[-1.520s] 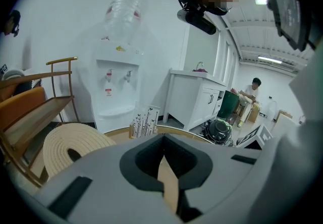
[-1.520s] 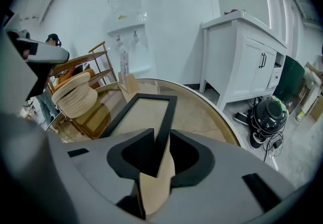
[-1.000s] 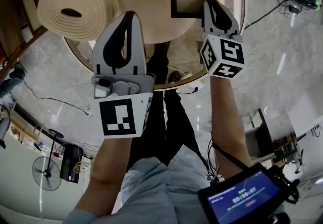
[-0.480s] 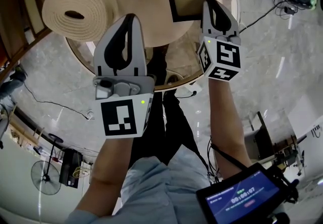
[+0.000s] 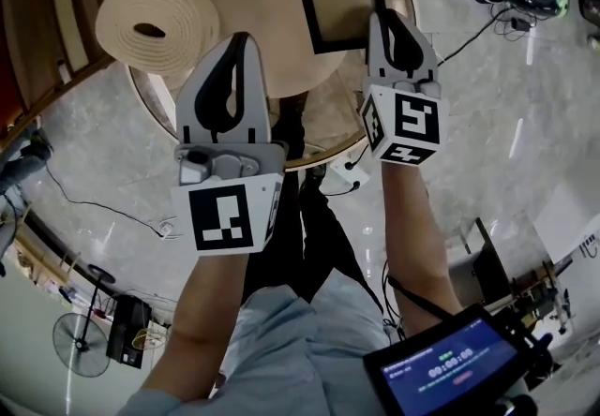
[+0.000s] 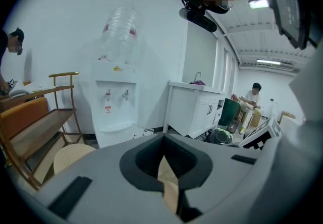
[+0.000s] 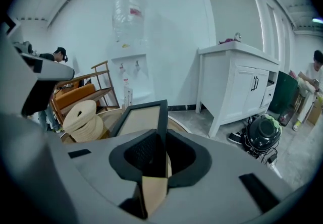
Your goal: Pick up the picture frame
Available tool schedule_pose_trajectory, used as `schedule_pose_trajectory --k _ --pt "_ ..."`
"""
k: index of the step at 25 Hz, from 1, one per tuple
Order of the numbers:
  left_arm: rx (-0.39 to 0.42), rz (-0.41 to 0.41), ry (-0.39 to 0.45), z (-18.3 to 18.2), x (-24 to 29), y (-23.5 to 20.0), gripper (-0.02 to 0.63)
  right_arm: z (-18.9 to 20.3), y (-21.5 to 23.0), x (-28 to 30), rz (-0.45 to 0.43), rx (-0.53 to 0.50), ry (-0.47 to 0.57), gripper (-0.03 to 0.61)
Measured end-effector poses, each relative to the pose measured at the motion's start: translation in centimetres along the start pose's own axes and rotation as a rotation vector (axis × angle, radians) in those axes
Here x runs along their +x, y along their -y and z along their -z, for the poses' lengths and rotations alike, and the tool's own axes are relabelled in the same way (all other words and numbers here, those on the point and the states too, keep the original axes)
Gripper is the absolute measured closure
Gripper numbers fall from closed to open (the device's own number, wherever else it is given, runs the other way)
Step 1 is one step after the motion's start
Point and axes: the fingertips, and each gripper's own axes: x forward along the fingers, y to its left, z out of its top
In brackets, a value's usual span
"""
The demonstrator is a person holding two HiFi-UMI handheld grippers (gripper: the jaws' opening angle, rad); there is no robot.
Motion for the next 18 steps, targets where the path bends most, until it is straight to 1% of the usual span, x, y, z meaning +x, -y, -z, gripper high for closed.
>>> schedule_pose_trajectory --k 3,8,11,15,18 --pt "0.007 0.003 0.024 -1.3 -1.4 0.7 0.603 -1.6 -0.4 -2.2 -0.001 0.000 0.034 0.500" --pt "0.024 0.002 0.092 -5.7 -5.0 2.1 0.603 -6.7 -1.1 -7.3 0.001 -0.012 0.118 0.500" --pt "0.050 -0.004 0.165 -8.3 -7.3 2.4 0.603 -9.3 -1.7 -10.3 0.001 -0.026 0.175 0.500" --pt "0.065 -0.019 0.186 -10.6 -9.8 2.0 0.603 -12.8 -2.7 -14.1 0.010 -0.047 0.234 0.500" --pt "0.073 -0.026 0.238 -13.2 -12.4 2.9 0.603 -15.1 -3.1 -17.8 0.011 -0.058 0.278 0.500"
